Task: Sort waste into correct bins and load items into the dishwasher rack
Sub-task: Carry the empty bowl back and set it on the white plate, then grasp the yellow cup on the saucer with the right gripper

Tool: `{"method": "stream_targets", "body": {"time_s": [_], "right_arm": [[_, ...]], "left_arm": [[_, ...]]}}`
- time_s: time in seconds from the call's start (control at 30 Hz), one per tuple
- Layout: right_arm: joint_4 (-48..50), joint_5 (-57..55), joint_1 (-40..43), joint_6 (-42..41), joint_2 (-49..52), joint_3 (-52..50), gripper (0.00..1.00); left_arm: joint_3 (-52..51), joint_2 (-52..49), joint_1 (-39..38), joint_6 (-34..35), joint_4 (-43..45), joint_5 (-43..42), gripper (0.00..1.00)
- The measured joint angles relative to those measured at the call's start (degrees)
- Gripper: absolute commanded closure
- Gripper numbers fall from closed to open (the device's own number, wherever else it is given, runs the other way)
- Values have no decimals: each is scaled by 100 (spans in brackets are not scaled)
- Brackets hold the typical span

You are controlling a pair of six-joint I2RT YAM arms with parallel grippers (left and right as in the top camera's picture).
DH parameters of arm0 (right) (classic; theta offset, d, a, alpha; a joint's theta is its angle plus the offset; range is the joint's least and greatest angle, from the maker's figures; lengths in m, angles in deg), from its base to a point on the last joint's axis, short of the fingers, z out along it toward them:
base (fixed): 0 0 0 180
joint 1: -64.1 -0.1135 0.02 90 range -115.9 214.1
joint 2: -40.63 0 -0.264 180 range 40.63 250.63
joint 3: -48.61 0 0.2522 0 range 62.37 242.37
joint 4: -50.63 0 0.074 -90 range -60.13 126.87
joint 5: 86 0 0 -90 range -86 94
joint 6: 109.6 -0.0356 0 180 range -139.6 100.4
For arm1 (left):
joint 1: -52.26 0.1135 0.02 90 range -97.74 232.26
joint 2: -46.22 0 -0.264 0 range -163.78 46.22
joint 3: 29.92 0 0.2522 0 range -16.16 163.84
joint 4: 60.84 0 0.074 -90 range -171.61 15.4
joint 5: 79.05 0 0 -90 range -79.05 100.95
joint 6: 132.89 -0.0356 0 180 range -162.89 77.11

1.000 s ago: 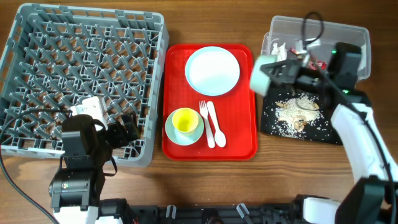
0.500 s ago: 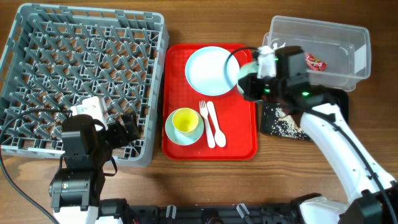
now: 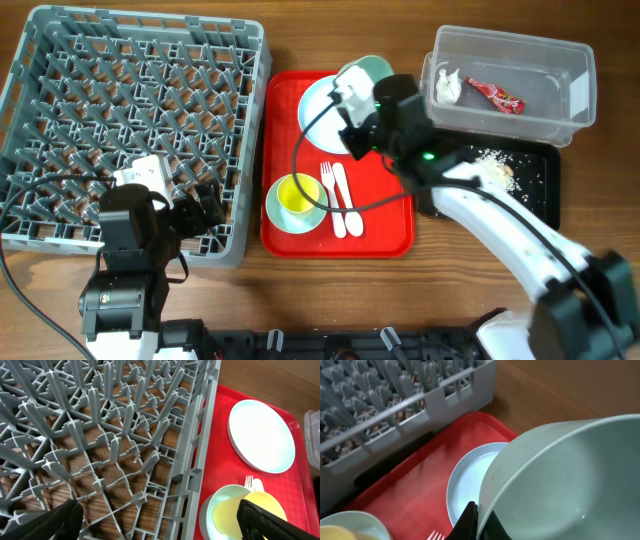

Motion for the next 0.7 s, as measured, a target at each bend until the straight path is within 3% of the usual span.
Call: {"method": "stream_targets", "body": {"time_s": [0.3,0.57,0.63,0.7], "right_arm": [[284,-11,-127,-55,1200,2,96],[-238,35,-127,-289,1502,11,95],[-396,33,-127,-289,1502,42,92],[-527,35,-127,-308,1502,74,83]], "left_arm": [[0,0,0,0,0,0,0],[0,0,0,0,-2,0,0],[0,0,0,0,0,0,0],[0,0,0,0,0,0,0]]}}
